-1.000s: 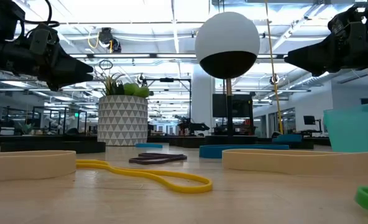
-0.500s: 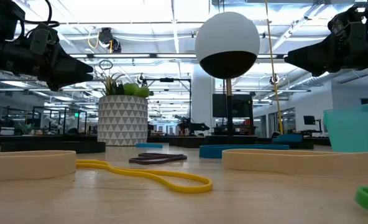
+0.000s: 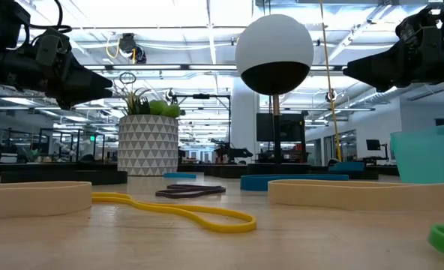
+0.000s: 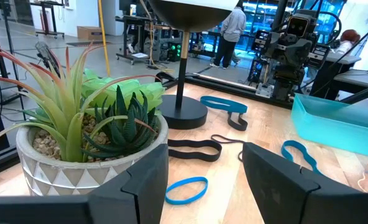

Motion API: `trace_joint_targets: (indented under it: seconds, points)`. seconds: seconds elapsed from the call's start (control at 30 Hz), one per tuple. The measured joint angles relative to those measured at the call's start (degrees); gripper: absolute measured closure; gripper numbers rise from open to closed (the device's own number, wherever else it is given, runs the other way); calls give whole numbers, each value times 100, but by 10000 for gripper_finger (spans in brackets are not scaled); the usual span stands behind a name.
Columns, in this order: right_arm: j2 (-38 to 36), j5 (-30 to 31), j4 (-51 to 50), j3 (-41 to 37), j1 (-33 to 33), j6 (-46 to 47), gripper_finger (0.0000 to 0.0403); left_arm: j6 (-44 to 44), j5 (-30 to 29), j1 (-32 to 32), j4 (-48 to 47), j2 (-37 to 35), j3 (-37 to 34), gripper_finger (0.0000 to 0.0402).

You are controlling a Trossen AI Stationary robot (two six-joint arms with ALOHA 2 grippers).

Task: Pick and place rubber bands into bin

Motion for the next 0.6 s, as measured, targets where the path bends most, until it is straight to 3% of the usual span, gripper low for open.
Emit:
trace_joint_targets:
  seconds: [0.2, 0.4, 0.6]
  points:
    - [0, 1, 8, 1, -2, -126, 242, 0, 1, 0, 0, 1, 0, 188]
    - [-2, 2, 44, 2, -9, -1824, 242, -1, 0, -1, 0, -1, 1, 188]
    - [-2, 2, 44, 2, -9, -1934, 242, 1, 1, 1, 1, 0, 0, 188]
